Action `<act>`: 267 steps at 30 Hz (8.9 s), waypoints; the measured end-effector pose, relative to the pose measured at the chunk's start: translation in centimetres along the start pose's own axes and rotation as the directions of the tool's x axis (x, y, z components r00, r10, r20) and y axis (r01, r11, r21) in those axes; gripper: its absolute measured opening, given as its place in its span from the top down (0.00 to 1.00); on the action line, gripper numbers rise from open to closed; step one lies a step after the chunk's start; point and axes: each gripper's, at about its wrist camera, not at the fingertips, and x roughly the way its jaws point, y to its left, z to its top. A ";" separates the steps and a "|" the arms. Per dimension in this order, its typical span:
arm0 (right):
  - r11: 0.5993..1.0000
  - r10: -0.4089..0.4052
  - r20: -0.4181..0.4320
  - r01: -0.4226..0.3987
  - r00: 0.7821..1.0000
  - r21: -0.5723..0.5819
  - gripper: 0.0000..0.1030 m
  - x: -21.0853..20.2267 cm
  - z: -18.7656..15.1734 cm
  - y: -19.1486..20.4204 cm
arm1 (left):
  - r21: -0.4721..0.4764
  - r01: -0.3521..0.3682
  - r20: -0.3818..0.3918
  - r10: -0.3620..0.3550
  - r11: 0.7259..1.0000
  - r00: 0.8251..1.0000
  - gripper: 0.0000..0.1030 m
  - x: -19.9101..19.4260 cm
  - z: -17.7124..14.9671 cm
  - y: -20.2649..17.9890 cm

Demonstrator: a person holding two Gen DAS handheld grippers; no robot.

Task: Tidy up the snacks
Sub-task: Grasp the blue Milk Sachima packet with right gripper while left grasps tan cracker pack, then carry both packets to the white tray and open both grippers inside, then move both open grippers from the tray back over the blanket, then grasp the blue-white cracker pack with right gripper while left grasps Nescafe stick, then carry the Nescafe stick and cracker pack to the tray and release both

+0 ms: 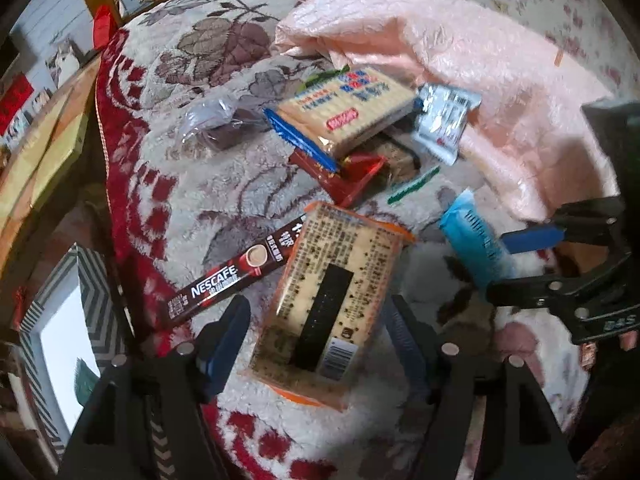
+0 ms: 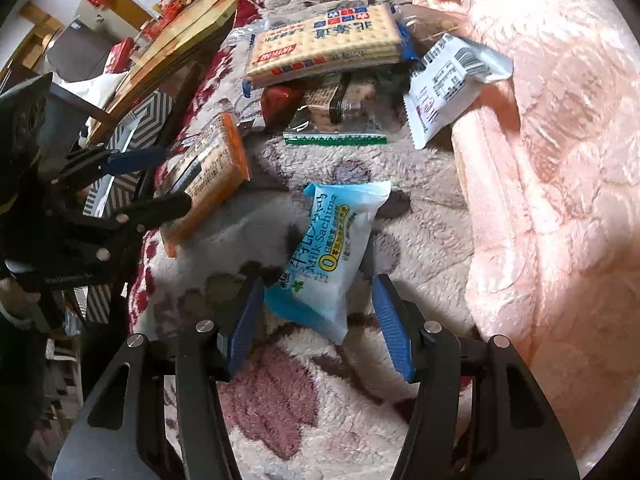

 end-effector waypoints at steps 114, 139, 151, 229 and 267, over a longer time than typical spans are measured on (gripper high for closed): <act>0.836 0.147 -0.136 -0.196 0.980 -0.512 0.54 11.4 4.3 30.3 | -0.870 -0.251 -0.092 0.361 0.424 0.928 0.32 -9.1 -22.2 16.8; 0.911 0.070 -0.107 -0.107 0.992 -0.398 0.51 9.2 10.3 12.3 | -0.764 -0.197 -0.001 0.304 0.614 0.953 0.25 -9.1 -14.1 11.5; 0.873 0.208 -0.138 -0.247 0.968 -0.421 0.47 3.3 2.3 13.9 | -0.734 -0.153 0.020 0.246 0.662 0.969 0.25 -7.3 -10.6 9.0; 0.840 -0.086 0.020 0.084 0.996 -0.536 0.47 1.2 12.0 6.4 | -0.501 0.079 -0.003 -0.093 0.862 0.996 0.78 2.3 -5.1 8.4; 0.935 0.060 0.148 -0.004 0.987 -0.354 0.47 -0.5 2.1 12.2 | -0.648 -0.116 0.101 0.237 0.752 0.966 0.80 -7.6 -10.5 5.8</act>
